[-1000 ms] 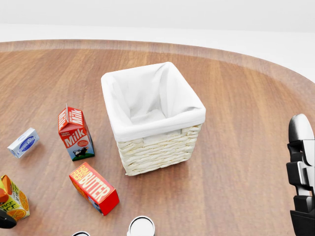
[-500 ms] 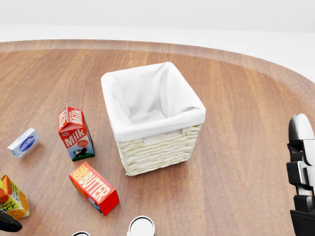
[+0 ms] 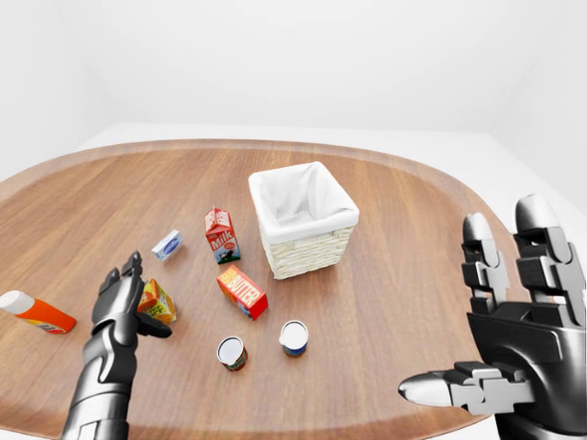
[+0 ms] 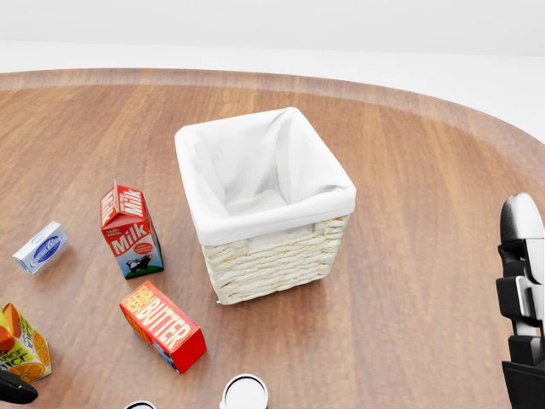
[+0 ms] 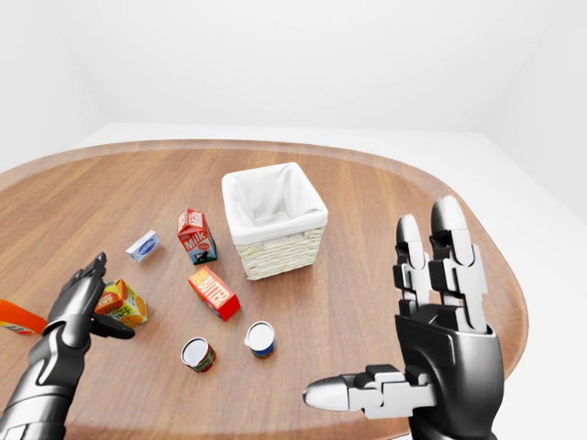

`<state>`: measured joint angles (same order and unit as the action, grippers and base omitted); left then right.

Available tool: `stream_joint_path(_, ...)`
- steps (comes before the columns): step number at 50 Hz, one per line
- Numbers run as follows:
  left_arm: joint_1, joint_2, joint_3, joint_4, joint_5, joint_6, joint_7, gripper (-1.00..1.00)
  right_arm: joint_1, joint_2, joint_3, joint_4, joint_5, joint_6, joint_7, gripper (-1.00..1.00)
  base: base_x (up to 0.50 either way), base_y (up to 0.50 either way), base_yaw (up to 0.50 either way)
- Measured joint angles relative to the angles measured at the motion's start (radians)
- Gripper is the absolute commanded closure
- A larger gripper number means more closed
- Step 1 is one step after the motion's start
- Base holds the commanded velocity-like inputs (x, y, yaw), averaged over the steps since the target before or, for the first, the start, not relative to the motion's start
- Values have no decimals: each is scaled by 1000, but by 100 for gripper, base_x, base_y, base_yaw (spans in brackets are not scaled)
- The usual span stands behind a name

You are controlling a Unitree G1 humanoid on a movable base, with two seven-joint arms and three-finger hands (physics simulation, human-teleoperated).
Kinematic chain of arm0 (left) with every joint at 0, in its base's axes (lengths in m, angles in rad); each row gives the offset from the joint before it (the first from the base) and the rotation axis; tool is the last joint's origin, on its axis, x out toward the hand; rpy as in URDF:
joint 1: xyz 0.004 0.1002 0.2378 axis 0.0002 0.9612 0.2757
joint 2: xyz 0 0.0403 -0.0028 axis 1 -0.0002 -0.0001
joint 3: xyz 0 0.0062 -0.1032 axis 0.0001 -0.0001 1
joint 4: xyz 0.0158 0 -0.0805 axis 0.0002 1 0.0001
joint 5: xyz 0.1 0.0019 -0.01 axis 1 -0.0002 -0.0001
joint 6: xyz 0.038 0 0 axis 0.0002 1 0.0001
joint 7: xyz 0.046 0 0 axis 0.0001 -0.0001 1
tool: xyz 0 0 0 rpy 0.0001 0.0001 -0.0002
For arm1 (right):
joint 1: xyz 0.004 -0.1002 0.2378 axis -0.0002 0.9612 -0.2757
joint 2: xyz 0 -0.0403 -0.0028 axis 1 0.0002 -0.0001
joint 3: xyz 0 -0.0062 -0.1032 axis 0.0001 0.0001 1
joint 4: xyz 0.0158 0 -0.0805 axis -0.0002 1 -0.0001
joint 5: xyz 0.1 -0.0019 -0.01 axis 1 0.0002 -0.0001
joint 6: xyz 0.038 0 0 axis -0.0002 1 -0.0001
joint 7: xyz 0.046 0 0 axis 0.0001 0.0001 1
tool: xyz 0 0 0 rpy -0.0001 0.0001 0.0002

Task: Pick up the orange juice, and put it in the basket.

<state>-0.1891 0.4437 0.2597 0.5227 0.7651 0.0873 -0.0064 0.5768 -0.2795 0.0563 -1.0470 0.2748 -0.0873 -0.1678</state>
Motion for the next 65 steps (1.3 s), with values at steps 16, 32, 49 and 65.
stream_joint_path(16, -40, 12, -22, 87, -12, 0, 50, -100, -5, 7, -2, 0, 2, 0, 6, -100, 0, 0, 0)
stream_joint_path(32, -116, 52, -48, 197, -12, 0, 133, 100, -1, 7, 0, 0, 1, 0, 5, -100, 0, 0, 0)
stream_joint_path(49, -102, 73, -53, 206, 10, 0, 150, 100, 1, -2, 5, 0, 1, 0, -3, -100, 0, 0, 0)
stream_joint_path(65, -53, 55, -41, 84, 36, 0, 77, 100, 3, -3, 5, 0, 3, 0, -4, -100, 0, 0, 0)
